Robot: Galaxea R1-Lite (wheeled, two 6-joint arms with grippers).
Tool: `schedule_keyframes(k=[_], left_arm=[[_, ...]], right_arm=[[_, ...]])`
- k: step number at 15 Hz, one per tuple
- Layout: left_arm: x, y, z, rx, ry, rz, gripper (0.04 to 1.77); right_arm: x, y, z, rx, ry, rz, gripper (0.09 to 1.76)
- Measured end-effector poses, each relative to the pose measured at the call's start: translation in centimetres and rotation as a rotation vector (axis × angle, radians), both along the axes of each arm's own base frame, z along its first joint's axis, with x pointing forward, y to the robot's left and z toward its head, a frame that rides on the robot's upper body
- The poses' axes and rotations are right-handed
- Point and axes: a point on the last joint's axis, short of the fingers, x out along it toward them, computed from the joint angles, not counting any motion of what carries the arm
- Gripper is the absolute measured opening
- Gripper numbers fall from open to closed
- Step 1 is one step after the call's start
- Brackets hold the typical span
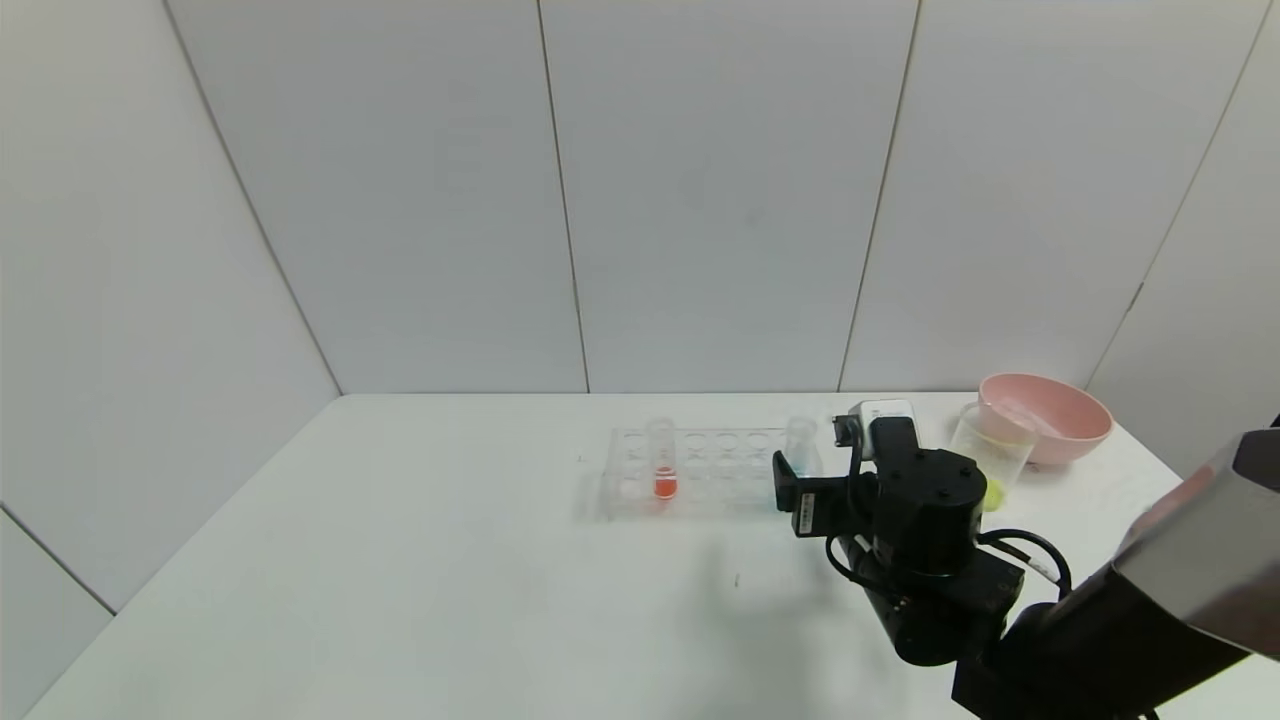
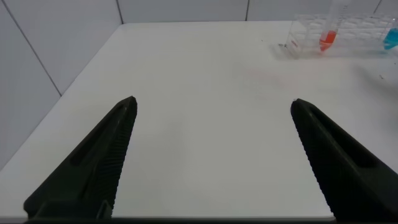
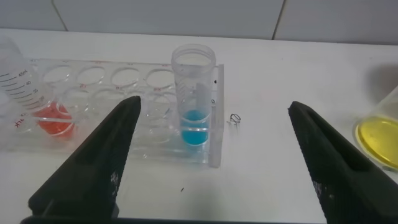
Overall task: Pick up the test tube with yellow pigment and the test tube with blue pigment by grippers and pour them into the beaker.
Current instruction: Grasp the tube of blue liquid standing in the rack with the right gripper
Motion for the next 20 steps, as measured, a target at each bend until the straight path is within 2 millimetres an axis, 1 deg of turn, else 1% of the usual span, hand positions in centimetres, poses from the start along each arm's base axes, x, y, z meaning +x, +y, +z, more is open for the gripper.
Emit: schedule_keyframes(k=[5,8,17,18,20], left_arm=[[0.0,0.0,0.0,0.0,0.0,0.0,1.76],[0.0,0.0,0.0,0.0,0.0,0.0,1.76],[0.0,0.0,0.0,0.0,0.0,0.0,1.76],[0.0,0.0,0.0,0.0,0.0,0.0,1.76],[0.0,0.0,0.0,0.0,0.0,0.0,1.76]], right_arm=[[2.7,0.8,-0.4,0.018,-0.026,-0.022,1.7],[3.7,1.5,-1.0,0.022,-0.034,-0.022,1.7],[5.0,2.3,-1.2,0.025,-0.039,-0.017,1.71],[5.1,2.3,-1.3,0.026,-0.04,-0.017,1.6],[5.1,2.4,-1.5,0.024,-0.038,-0.019,1.27]])
